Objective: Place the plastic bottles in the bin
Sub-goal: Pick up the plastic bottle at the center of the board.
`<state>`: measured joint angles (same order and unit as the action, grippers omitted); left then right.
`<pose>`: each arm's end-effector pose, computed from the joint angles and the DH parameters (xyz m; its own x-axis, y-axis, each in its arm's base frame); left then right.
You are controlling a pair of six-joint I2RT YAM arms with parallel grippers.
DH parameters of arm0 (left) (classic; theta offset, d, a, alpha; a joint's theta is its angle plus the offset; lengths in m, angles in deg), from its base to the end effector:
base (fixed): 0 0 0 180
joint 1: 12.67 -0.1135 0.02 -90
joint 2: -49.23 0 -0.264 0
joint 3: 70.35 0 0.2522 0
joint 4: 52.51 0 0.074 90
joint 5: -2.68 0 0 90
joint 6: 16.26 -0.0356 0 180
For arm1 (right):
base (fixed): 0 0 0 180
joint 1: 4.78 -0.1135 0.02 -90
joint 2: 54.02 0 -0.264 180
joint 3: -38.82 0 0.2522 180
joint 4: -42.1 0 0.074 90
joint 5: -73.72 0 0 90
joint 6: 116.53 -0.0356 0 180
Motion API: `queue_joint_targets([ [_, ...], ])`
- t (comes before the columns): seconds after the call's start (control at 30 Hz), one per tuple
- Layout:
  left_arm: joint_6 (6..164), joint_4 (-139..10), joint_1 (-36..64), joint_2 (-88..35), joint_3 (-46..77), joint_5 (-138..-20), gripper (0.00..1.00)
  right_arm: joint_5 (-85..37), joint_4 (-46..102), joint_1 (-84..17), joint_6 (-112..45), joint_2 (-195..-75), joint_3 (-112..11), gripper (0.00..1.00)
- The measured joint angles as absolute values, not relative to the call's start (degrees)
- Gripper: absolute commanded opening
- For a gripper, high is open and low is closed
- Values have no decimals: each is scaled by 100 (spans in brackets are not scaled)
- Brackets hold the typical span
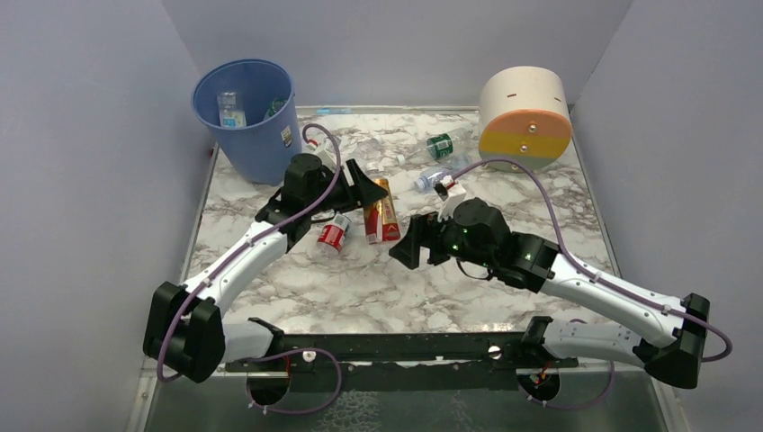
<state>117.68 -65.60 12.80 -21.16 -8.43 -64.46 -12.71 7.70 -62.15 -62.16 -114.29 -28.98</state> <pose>0.2470 -0.1330 0.2858 -0.7402 -0.3557 -0.5706 0.2900 0.5968 -0.7481 0.1296 0.1982 0.3263 -0.6703 0.0314 -0.7414 -0.5169 0.6972 0.4968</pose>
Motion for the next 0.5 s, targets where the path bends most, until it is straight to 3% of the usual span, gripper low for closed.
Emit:
queue_joint_targets([
  [0.5,11370,-6781,424,-3220,1028,-6267,57,-1150,468,-6217,-6310,-11132,-2531,92],
])
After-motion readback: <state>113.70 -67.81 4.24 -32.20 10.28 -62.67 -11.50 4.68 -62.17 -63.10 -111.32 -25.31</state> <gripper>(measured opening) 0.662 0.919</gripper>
